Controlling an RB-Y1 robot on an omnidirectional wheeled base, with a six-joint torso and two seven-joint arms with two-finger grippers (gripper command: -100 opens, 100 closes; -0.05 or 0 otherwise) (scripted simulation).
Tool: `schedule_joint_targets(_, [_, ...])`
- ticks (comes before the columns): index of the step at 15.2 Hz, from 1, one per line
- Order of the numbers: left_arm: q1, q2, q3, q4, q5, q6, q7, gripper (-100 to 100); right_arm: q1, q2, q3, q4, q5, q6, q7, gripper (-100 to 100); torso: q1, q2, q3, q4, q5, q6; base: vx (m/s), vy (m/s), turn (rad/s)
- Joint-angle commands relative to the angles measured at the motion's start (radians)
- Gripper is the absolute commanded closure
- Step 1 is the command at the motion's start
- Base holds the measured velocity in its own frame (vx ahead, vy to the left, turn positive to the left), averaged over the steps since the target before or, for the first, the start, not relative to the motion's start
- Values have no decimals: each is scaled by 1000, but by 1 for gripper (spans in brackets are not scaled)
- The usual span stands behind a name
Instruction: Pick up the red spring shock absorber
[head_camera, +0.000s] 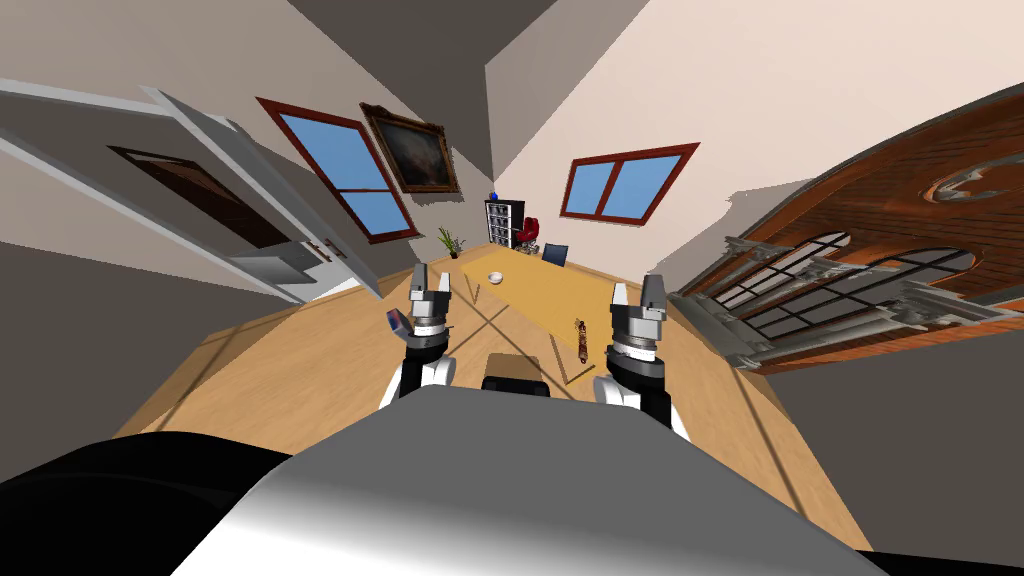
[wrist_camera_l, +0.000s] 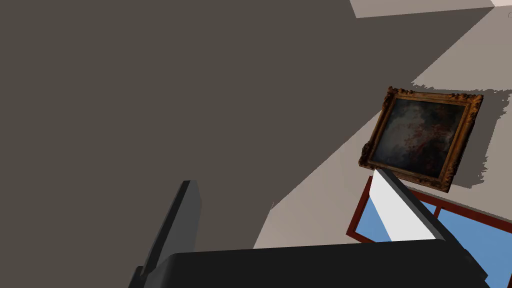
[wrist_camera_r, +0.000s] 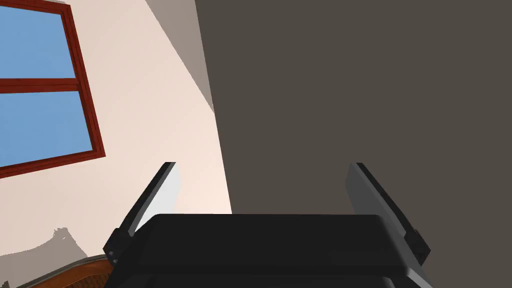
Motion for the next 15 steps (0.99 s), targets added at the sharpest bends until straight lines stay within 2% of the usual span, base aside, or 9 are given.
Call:
schedule_joint_targets(1, [0, 0, 0, 0, 0, 0, 0, 0, 7, -42, -12, 34, -10, -9, 4, -100, 0, 0, 0, 0, 0, 0, -14, 32, -52])
schedule_joint_targets(3, [0, 0, 0, 0, 0, 0, 0, 0, 15, -70, -26, 80, -23, -20, 10, -100, 3, 2, 1, 0, 0, 0, -48, 98, -113])
schedule_joint_targets(4, [0, 0, 0, 0, 0, 0, 0, 0, 15, -70, -26, 85, -23, -20, 10, -100, 6, 3, 2, 1, 1, 0, -50, 119, -78])
schedule_joint_targets(5, [0, 0, 0, 0, 0, 0, 0, 0, 19, -82, -34, 119, -31, -27, 14, -100, 7, 3, 2, 1, 1, 0, -46, 114, -74])
schedule_joint_targets(6, [0, 0, 0, 0, 0, 0, 0, 0, 19, -82, -34, 119, -31, -27, 14, -100, 8, 4, 2, 1, 2, 0, -42, 93, -55])
schedule_joint_targets(7, [0, 0, 0, 0, 0, 0, 0, 0, 23, -91, -41, 153, -39, -34, 20, -100, 7, 3, 2, 1, 2, 0, -32, 87, -54])
schedule_joint_targets(8, [0, 0, 0, 0, 0, 0, 0, 0, 23, -91, -41, 157, -39, -34, 20, -100, 7, 3, 2, 1, 1, 0, -24, 82, -44])
schedule_joint_targets(15, [0, 0, 0, 0, 0, 0, 0, 0, 39, -129, -64, 333, -71, -63, 49, -100, 6, 2, 1, 0, 1, 0, -22, 83, -33])
